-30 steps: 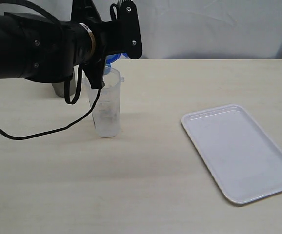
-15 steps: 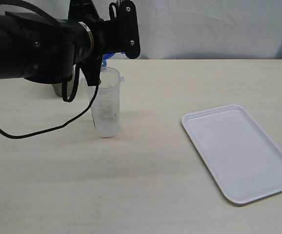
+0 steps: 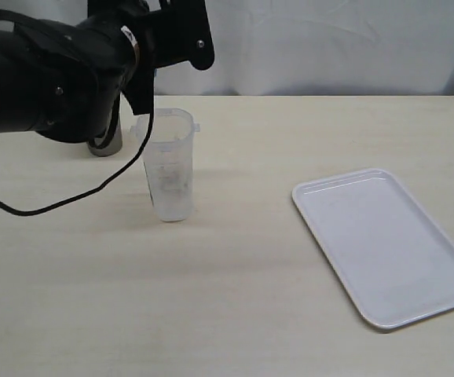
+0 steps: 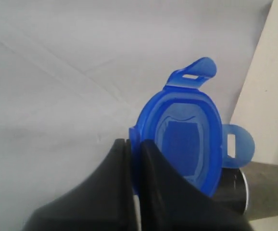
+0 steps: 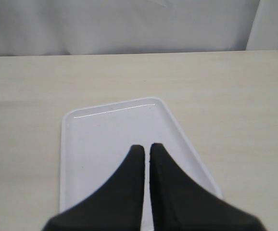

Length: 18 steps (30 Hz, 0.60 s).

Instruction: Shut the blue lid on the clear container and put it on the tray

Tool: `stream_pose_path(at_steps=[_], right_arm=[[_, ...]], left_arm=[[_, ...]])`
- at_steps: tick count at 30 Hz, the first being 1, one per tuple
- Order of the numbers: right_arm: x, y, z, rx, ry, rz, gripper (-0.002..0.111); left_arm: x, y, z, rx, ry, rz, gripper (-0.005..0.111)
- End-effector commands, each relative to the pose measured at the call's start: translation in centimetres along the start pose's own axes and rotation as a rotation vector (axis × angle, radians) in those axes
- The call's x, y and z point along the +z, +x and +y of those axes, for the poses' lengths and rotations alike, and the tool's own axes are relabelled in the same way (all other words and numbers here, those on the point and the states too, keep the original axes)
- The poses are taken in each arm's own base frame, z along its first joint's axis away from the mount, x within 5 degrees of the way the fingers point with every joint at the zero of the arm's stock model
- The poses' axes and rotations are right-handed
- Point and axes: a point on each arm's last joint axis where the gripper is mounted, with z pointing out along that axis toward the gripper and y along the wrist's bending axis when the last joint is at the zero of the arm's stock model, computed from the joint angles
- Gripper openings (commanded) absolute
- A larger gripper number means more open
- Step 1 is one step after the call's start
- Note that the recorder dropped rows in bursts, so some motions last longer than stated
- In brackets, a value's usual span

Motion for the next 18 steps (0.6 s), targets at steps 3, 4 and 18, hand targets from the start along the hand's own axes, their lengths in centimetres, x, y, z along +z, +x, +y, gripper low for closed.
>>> stream_pose_path(at_steps=[3,4,18], right_arm=[[0.0,0.0,0.0,0.001,0.0,-0.005,0.005],[0.0,0.0,0.0,0.001,0.0,-0.005,0.005],[0.0,0.0,0.0,0.001,0.0,-0.005,0.005]], left_arm=[[-0.3,0.4,-1.5,-0.022,0.041,-0.004,0.0],[-0.2,0.5,-1.5,-0.026,0.045,-0.005,0.0],[-1.4,-1.3,-2.2,-0.042,0.064,-0.069,0.0]])
